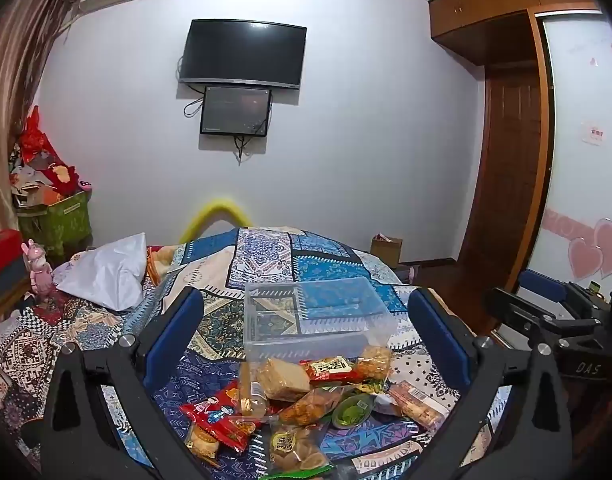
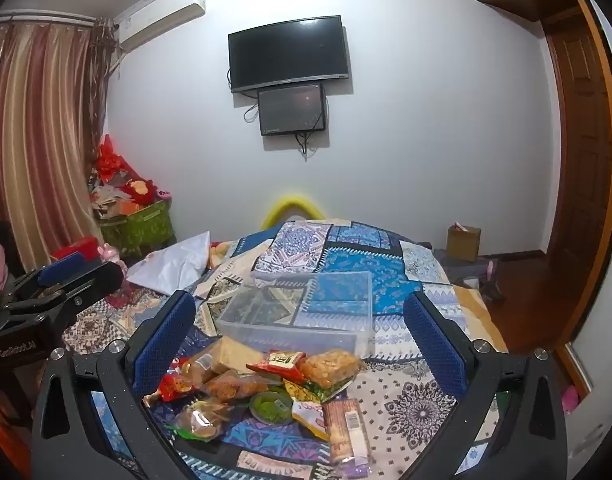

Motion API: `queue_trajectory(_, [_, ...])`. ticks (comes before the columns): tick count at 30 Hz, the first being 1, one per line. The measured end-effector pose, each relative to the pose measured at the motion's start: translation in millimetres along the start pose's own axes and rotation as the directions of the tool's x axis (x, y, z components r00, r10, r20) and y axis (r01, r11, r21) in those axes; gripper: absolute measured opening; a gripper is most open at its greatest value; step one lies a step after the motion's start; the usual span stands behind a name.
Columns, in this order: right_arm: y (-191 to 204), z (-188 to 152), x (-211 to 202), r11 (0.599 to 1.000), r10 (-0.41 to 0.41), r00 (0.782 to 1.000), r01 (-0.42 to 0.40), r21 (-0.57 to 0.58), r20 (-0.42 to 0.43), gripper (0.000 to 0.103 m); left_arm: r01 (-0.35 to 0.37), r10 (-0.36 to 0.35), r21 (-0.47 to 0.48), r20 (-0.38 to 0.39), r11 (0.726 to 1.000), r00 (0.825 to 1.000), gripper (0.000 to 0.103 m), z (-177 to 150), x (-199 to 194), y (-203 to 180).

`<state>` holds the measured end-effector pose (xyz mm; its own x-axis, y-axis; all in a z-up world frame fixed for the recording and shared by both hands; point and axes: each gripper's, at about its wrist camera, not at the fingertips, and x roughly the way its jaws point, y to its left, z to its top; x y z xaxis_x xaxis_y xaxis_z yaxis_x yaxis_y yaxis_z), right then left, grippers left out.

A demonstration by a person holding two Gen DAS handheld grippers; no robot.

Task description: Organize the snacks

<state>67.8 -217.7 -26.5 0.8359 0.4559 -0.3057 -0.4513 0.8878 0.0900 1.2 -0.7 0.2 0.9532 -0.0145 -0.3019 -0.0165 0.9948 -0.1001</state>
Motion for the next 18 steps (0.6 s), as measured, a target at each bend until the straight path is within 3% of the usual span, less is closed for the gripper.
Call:
queue_trajectory(5, [0.3,-0.7,0.2,1.000,0.004,1.000,-0.004,0.002,-0.006,0.103,-0.015,0.015,0.006,0.031,1.000,0.999,0.103,-0.3,-2.6,-4.6])
queue_trajectory(18, [0.4,-0.1,-1.5,1.000,0.009,1.000,-0.009,0.004,-0.004,0.103,-0.003,0.003,-0.012,0.016,1.000,1.000,0.103,2.1,-3.0,-2.9])
